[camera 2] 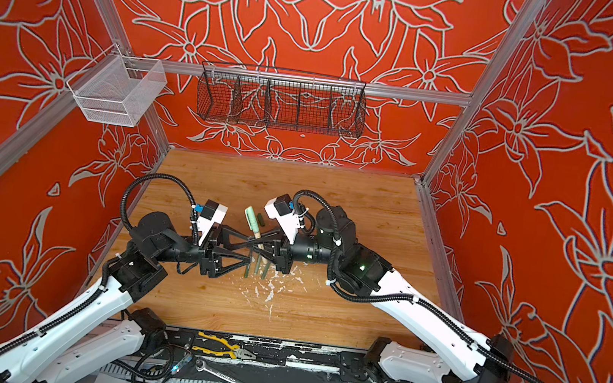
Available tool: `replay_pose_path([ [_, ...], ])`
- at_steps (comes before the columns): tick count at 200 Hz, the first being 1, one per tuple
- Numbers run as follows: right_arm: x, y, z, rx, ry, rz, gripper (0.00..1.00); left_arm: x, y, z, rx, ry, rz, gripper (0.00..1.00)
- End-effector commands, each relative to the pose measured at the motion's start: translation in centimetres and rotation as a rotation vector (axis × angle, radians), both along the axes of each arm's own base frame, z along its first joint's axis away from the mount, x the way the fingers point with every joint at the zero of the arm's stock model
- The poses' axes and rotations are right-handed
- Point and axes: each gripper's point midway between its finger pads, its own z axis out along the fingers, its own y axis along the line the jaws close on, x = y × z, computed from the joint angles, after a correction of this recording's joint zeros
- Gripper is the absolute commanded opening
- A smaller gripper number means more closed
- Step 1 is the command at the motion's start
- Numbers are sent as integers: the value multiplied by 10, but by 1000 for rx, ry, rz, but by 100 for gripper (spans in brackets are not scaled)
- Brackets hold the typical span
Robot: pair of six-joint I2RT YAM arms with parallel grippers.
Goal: Insert pens into pen caps
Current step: Put on the pen cap to the pen.
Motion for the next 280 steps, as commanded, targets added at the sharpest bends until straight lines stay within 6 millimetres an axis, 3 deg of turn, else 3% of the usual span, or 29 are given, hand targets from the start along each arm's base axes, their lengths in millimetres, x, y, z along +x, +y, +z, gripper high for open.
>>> replay_pose_path([
  [1, -5, 5, -4, -5, -15, 57, 0, -9, 2, 10, -10, -33, -30, 85],
  [56, -10, 9, -38, -76, 53, 96, 0, 8, 25, 33, -38, -144, 159, 100],
  [107, -22, 15, -54, -128, 75, 137, 0, 14, 20, 40, -30, -155, 129, 100],
  [149, -26, 16, -60, -164, 62, 135, 0, 17, 17, 44, -21, -162, 106, 94],
  [207, -32, 16, -55, -159, 57, 146, 0, 11, 13, 46, -25, -154, 26, 66],
  [245, -35, 15, -46, -140, 54, 160, 0, 4, 10, 43, -23, -135, -44, 40],
  [280, -43, 13, -20, -70, 57, 205, 0, -7, 8, 44, -19, -144, -112, 21],
])
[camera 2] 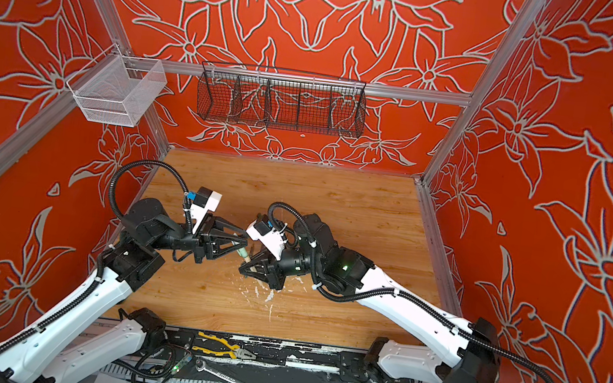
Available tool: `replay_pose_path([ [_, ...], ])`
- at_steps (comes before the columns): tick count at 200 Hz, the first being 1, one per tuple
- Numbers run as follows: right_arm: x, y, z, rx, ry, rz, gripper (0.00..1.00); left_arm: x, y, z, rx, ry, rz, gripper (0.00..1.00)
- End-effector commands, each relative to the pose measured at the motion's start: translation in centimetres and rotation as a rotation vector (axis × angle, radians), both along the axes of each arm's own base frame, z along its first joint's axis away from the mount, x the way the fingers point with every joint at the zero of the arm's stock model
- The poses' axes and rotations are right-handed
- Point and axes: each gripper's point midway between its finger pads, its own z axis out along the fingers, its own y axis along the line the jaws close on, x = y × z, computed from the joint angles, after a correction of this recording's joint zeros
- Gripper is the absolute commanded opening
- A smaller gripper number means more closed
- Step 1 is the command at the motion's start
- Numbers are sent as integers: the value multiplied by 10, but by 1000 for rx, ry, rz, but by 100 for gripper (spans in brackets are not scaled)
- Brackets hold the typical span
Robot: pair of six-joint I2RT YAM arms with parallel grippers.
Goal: Insert pens into pen caps
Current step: Put on the pen cap to the pen.
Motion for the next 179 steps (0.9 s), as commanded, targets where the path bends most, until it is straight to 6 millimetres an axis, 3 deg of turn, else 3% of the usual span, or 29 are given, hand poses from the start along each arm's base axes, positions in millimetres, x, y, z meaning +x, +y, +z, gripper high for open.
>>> replay_pose_path([
  [1, -13, -3, 43, 106, -27, 66, 0, -15, 0, 11, -9, -51, -80, 21],
  [26, -19, -5, 52, 113, -27, 104, 0, -18, 0, 12, -6, -61, -101, 0],
  [75, -24, -5, 58, 121, -1, 138, 0, -19, 0, 11, 5, -92, -108, 0],
  [117, -26, -7, 84, 176, 41, 180, 0, -24, -4, -5, 37, -128, -143, 0],
  [179, -25, -1, 115, 239, 19, 217, 0, -36, -24, -25, 82, -104, -215, 0],
])
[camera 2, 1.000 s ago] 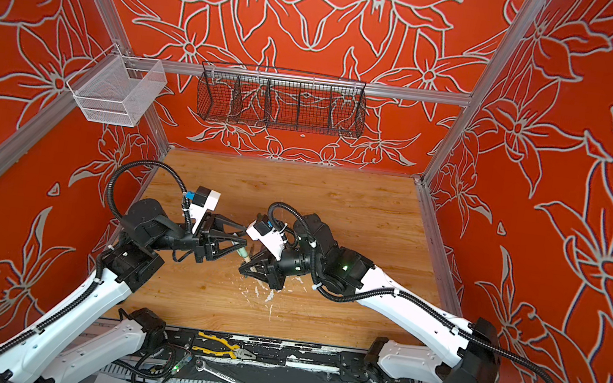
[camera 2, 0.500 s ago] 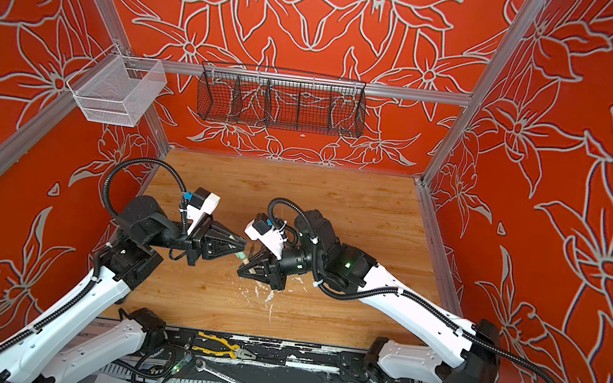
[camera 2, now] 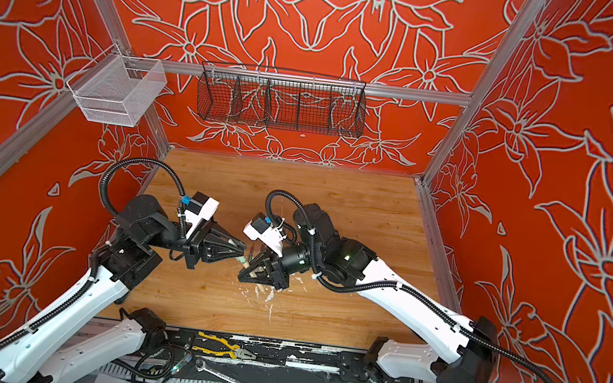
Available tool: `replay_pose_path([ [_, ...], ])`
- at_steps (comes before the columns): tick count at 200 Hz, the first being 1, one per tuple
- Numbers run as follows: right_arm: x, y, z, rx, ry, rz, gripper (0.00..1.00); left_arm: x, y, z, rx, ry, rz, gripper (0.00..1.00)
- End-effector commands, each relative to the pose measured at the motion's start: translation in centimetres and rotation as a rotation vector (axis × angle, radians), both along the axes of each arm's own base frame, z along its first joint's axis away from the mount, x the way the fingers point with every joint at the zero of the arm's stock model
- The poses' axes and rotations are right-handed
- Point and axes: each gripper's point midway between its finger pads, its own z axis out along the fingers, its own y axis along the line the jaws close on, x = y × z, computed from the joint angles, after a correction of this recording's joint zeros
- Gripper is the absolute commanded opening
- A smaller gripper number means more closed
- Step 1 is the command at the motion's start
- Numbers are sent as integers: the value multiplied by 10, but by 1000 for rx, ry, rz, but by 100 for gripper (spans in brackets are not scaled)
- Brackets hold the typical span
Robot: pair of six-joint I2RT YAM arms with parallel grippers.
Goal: Insert pens into pen caps
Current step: Put on the pen cap to the pen, then place a pen at the top-right of the table.
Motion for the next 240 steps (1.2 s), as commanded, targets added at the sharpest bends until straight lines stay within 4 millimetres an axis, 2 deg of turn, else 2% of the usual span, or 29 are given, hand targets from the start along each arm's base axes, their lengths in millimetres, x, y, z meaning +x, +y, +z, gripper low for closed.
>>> replay_pose_path([
  [1, 3, 7, 88, 245, -107, 8, 0, -5, -14, -41, 80, 21, -45, 0],
  [31, 5, 8, 99, 268, -155, 2, 0, -12, -21, -45, 76, 33, -77, 0],
  [89, 25, 6, 125, 317, -292, -111, 0, -23, -28, -52, 77, 52, -96, 0],
  [115, 29, 10, 120, 299, -287, -110, 0, -19, -28, -50, 85, 71, -67, 0],
  [132, 33, 11, 100, 228, -282, -116, 0, -8, -24, -41, 71, 41, 23, 0],
  [143, 34, 9, 83, 176, -280, -120, 0, 6, -15, -31, 30, 31, 123, 29],
  [153, 40, 5, 60, 106, -264, -143, 0, 19, 0, -17, -44, 23, 217, 54],
  [161, 47, 0, 40, 48, -243, -173, 0, 29, 17, -5, -120, 28, 293, 78],
  [167, 53, -6, 26, 13, -219, -196, 0, 35, 29, 1, -164, 30, 349, 99],
  [184, 69, -26, -7, -48, -160, -276, 0, 44, 54, 7, -193, 27, 470, 98],
  [210, 101, -57, -49, -170, -126, -440, 0, 43, 64, 2, -149, 17, 547, 98],
  [240, 173, -117, -132, -594, -131, -778, 0, 42, 70, -8, -105, 27, 601, 98],
])
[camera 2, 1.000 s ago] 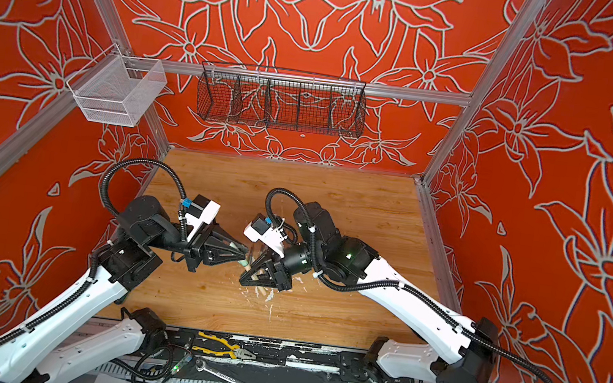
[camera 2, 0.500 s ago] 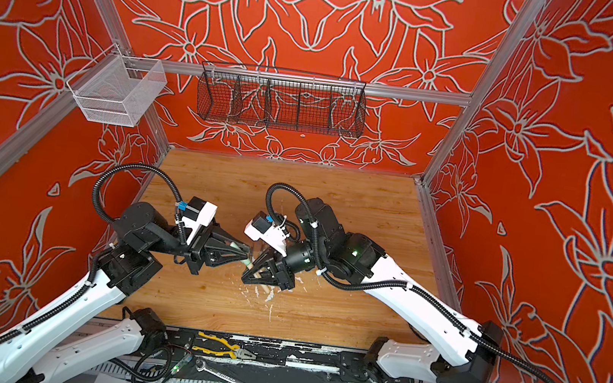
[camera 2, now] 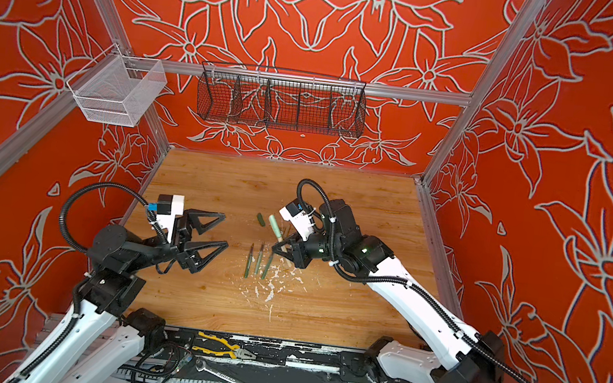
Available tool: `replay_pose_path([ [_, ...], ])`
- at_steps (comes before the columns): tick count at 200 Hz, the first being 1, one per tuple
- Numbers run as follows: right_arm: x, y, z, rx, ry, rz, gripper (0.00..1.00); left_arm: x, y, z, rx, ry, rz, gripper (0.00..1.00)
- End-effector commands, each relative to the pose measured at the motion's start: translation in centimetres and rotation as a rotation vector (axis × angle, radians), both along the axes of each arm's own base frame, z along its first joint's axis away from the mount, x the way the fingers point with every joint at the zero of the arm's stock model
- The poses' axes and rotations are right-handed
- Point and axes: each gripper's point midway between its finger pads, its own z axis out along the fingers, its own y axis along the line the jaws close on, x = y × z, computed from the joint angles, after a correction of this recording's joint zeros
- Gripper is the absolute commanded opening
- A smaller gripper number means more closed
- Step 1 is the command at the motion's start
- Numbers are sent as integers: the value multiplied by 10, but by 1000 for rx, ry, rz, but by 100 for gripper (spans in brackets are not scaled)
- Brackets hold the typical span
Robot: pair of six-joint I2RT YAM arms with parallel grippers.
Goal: Insert pens into pen caps
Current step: Place a pen at the top-right of the table.
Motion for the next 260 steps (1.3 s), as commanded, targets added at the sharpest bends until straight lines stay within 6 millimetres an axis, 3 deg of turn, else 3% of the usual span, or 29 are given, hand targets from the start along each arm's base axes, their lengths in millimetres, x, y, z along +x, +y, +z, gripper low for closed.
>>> replay_pose_path([
  [1, 51, -51, -61, -315, 14, -277, 0, 4, 6, -9, 34, 33, 61, 98],
  [20, 91, -90, -102, -517, 36, -441, 0, 6, 9, -18, 54, 57, 84, 98],
  [55, 153, -142, -147, -684, 105, -607, 0, 13, 5, -27, 78, 114, 72, 98],
  [100, 201, -188, -189, -771, 181, -707, 0, 21, 2, -33, 83, 161, 58, 98],
  [107, 207, -193, -193, -774, 190, -726, 4, 21, 2, -33, 81, 165, 56, 98],
  [147, 221, -215, -210, -744, 269, -786, 22, 23, 1, -35, 70, 169, 57, 98],
  [190, 224, -216, -222, -753, 301, -767, 24, 27, 0, -37, 72, 178, 54, 98],
  [225, 223, -215, -217, -741, 296, -767, 24, 30, 0, -39, 70, 188, 55, 98],
  [260, 222, -207, -194, -692, 268, -764, 29, 33, -2, -43, 74, 214, 50, 98],
])
